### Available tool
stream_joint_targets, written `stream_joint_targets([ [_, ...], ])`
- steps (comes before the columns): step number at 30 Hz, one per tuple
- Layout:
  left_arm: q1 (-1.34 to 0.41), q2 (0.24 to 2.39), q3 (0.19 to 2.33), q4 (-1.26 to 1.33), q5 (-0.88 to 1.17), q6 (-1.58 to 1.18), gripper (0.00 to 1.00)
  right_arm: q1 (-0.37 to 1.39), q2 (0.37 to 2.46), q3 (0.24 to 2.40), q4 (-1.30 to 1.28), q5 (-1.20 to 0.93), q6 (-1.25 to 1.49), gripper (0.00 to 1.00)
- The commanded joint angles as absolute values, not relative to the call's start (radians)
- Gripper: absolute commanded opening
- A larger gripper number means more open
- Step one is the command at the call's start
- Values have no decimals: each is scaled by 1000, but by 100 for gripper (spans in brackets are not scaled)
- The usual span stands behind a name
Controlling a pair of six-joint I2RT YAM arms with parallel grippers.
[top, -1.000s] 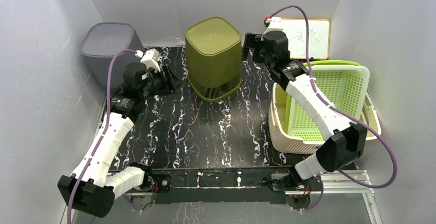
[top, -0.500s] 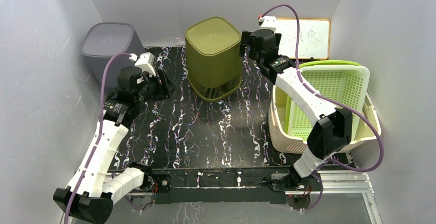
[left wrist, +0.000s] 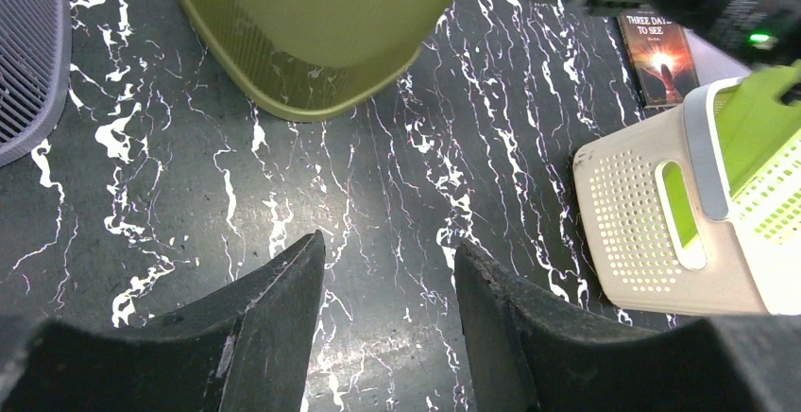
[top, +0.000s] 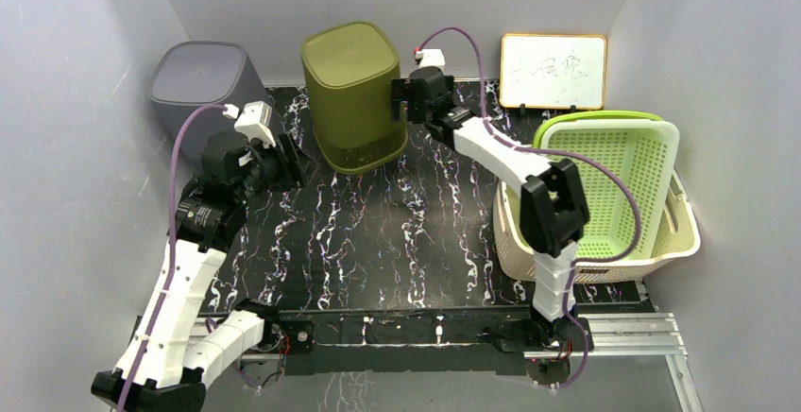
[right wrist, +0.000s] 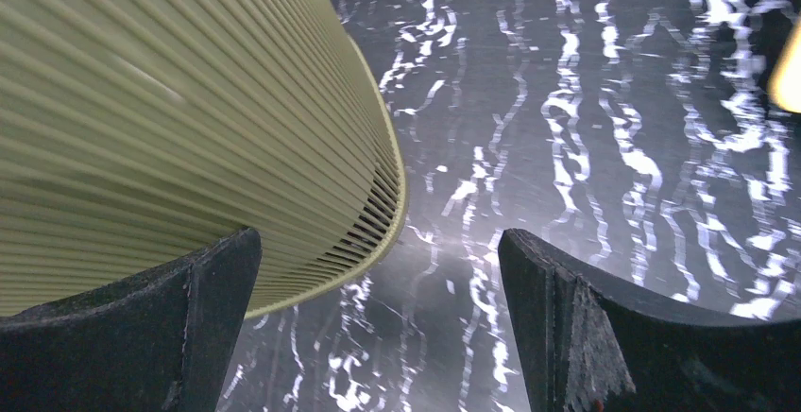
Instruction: Turn the large container upside down
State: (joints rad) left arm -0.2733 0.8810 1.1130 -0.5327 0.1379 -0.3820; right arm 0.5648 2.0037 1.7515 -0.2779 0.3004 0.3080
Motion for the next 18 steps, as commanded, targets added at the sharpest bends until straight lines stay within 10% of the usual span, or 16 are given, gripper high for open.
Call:
stream_joint_targets([
  [1, -276, 844, 1111, -535, 153, -377, 52, 589, 2097, 1963, -129, 310, 343, 98],
  [18, -276, 820, 1047, -525, 158, -375, 52, 641, 2433, 2282, 55, 17, 327, 98],
])
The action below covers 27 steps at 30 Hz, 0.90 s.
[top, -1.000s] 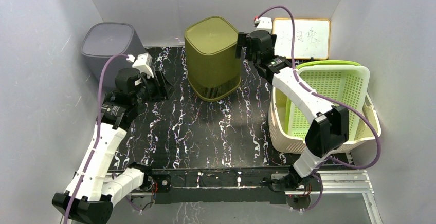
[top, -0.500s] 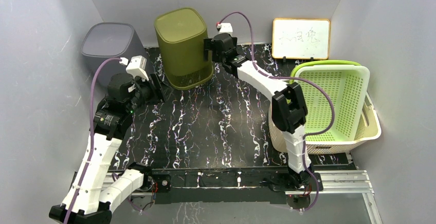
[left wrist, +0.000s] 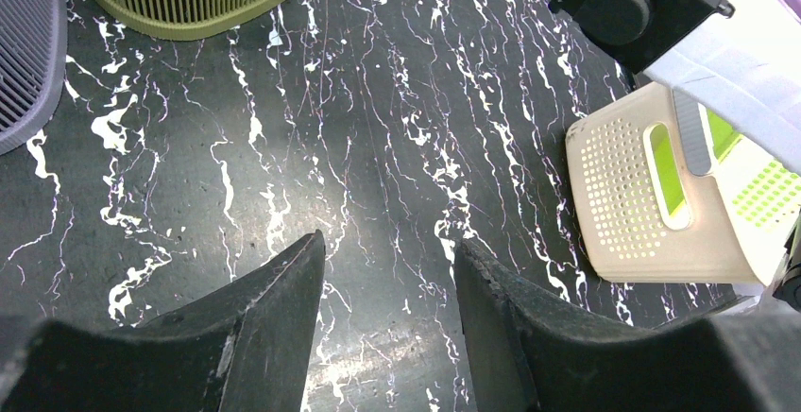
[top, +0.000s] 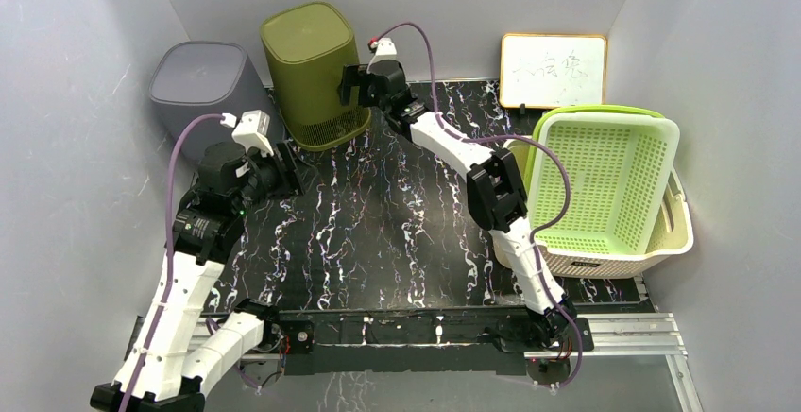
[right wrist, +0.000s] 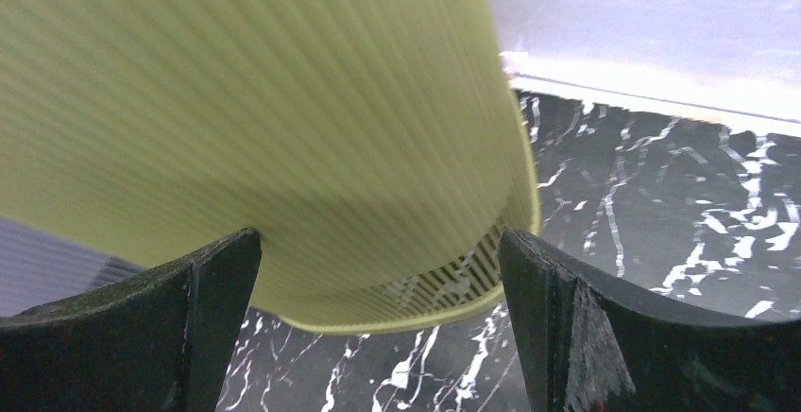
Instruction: Turn the large container upside down
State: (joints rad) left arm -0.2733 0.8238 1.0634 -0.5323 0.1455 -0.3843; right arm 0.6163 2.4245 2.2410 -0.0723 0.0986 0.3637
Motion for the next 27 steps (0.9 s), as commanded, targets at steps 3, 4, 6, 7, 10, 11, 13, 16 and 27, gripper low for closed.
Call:
stream_joint_targets([
  [3, -276, 820, 1027, -509, 165, -382, 52, 642, 2398, 2226, 83, 52, 310, 98],
  [4, -276, 821, 1021, -506, 166, -382, 52, 642, 2381, 2201, 83, 74, 302, 98],
  [6, -277, 827, 1011, -501, 167, -383, 52, 646, 2324, 2135, 89, 127, 286, 98],
  [7, -276, 829, 1005, -498, 169, -383, 52, 647, 2288, 2093, 100, 155, 279, 98],
  [10, -277, 836, 990, -485, 174, -385, 52, 653, 2143, 1922, 135, 221, 260, 98],
  [11, -277, 838, 990, -484, 178, -385, 52, 654, 2093, 1862, 146, 242, 254, 98],
  [13, -276, 843, 993, -485, 185, -385, 52, 655, 1996, 1751, 159, 284, 250, 98],
  [16, -275, 846, 996, -486, 197, -384, 52, 655, 1842, 1591, 139, 342, 243, 98],
  [27, -275, 863, 940, -453, 255, -386, 61, 677, 1417, 1367, -335, 757, 279, 98],
])
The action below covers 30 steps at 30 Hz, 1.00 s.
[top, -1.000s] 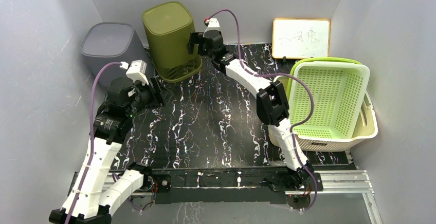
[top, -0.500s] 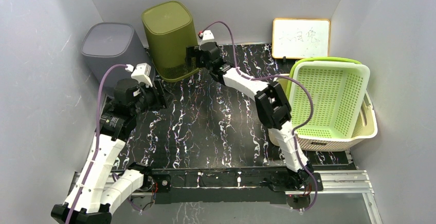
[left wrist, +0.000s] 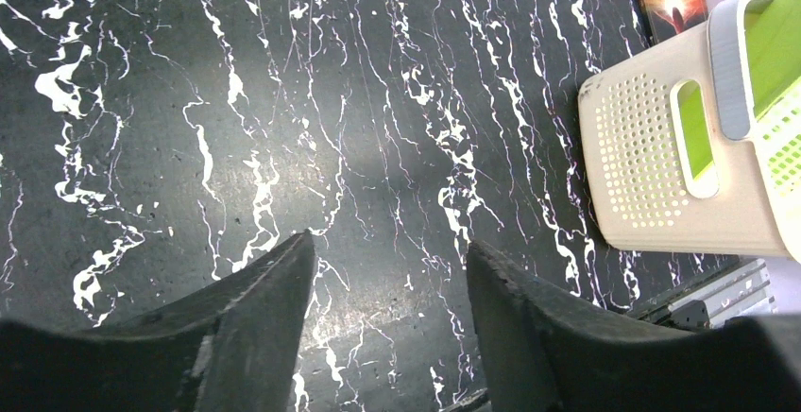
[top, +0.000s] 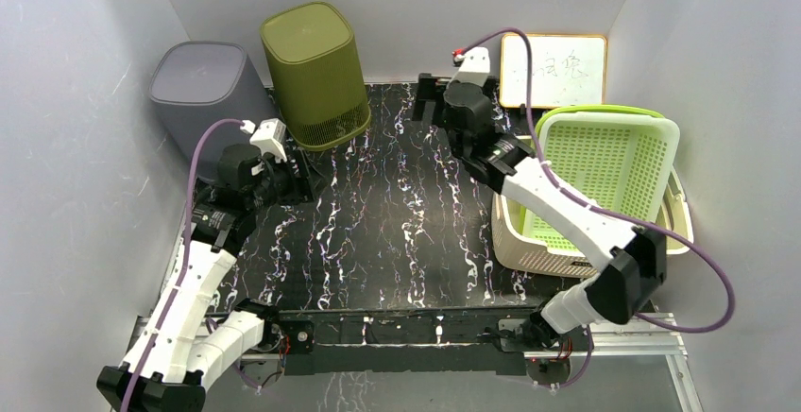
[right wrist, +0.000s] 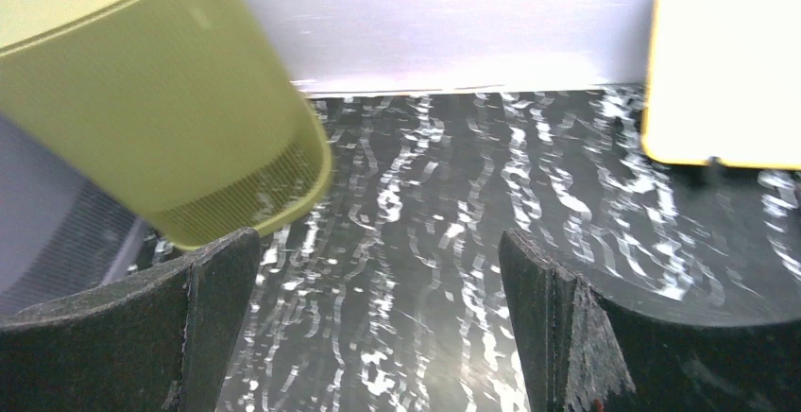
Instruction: Turn the large container upside down
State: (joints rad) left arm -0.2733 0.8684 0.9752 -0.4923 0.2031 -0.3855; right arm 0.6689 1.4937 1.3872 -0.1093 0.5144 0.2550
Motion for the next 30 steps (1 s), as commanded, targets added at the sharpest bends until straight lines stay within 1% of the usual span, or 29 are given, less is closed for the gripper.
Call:
stream_joint_targets([
  [1, -275, 864, 930, -440, 266, -386, 64, 677, 1388, 1363, -377, 792, 294, 98],
  [2, -276, 868, 922, -429, 275, -387, 67, 678, 1357, 1360, -421, 825, 310, 98],
  [3, -275, 874, 918, -420, 281, -384, 72, 678, 1330, 1354, -459, 851, 325, 98],
  [7, -275, 910, 919, -400, 300, -373, 83, 677, 1212, 1311, -596, 950, 393, 98],
  [10, -275, 922, 919, -385, 314, -370, 98, 677, 1167, 1299, -730, 972, 456, 98],
  [15, -275, 915, 908, -362, 326, -370, 98, 678, 1123, 1320, -897, 1004, 546, 98],
  [18, -276, 915, 903, -365, 327, -366, 98, 677, 1077, 1312, -919, 1016, 575, 98],
  [21, -275, 911, 894, -371, 322, -366, 98, 678, 1035, 1276, -921, 1071, 593, 97],
  [24, -276, 896, 878, -359, 329, -373, 98, 675, 1036, 1246, -910, 1109, 584, 95],
  [28, -275, 889, 874, -365, 328, -374, 98, 648, 1088, 1231, -912, 1127, 584, 91],
  [30, -275, 886, 872, -369, 325, -374, 98, 632, 1095, 1223, -886, 1114, 575, 86],
])
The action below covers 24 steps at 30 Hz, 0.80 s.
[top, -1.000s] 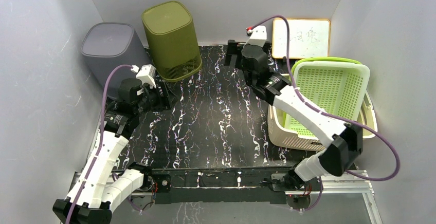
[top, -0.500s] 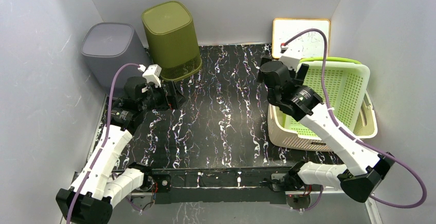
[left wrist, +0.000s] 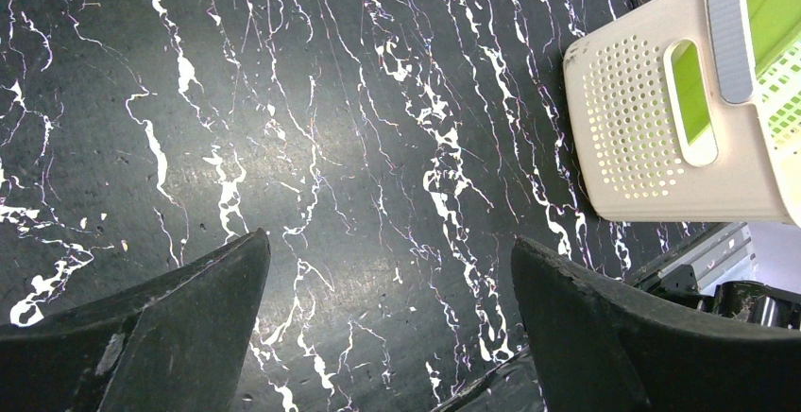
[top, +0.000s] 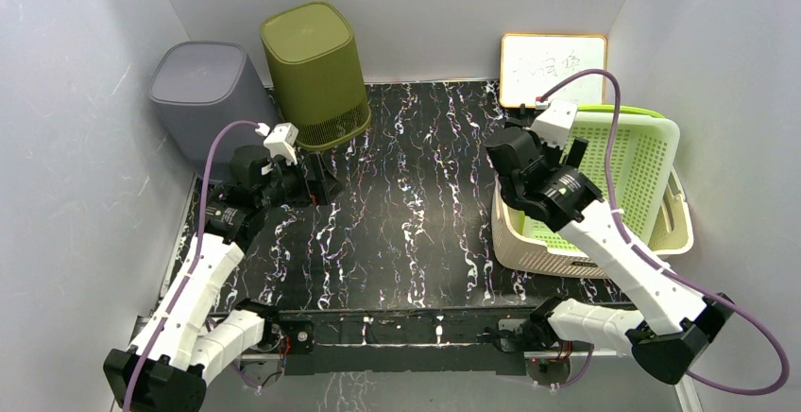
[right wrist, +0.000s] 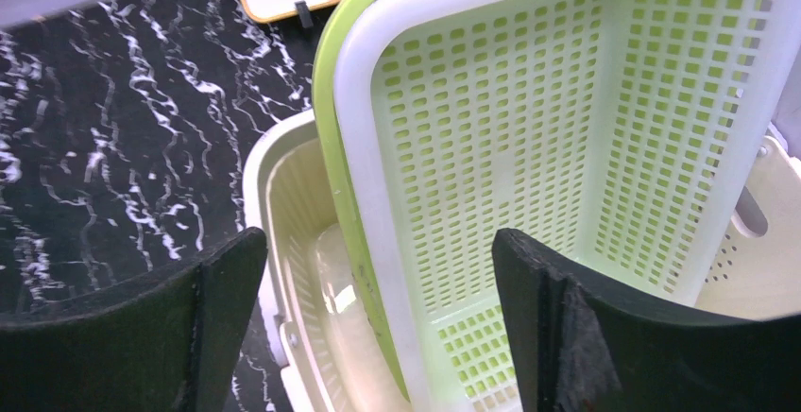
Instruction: Turn the large container upside down
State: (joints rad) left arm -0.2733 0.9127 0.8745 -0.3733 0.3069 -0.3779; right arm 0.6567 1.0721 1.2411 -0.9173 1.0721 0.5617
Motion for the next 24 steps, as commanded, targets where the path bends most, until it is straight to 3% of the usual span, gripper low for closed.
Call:
stream_joint_targets([
  [1, -275, 885, 872, -371, 325, -374, 98, 624, 1092, 1217, -859, 1108, 560, 82],
  [5, -275, 878, 863, -380, 319, -374, 98, 579, 1068, 1194, -734, 1084, 483, 65],
  [9, -275, 867, 846, -379, 311, -381, 98, 508, 1056, 1181, -664, 1033, 426, 35],
  [10, -275, 866, 840, -376, 311, -384, 98, 496, 1053, 1176, -652, 1022, 417, 32],
  [20, -275, 853, 829, -382, 306, -387, 98, 417, 1056, 1116, -584, 900, 388, 39],
  [24, -275, 864, 828, -389, 310, -384, 98, 417, 1012, 1130, -578, 868, 381, 53],
])
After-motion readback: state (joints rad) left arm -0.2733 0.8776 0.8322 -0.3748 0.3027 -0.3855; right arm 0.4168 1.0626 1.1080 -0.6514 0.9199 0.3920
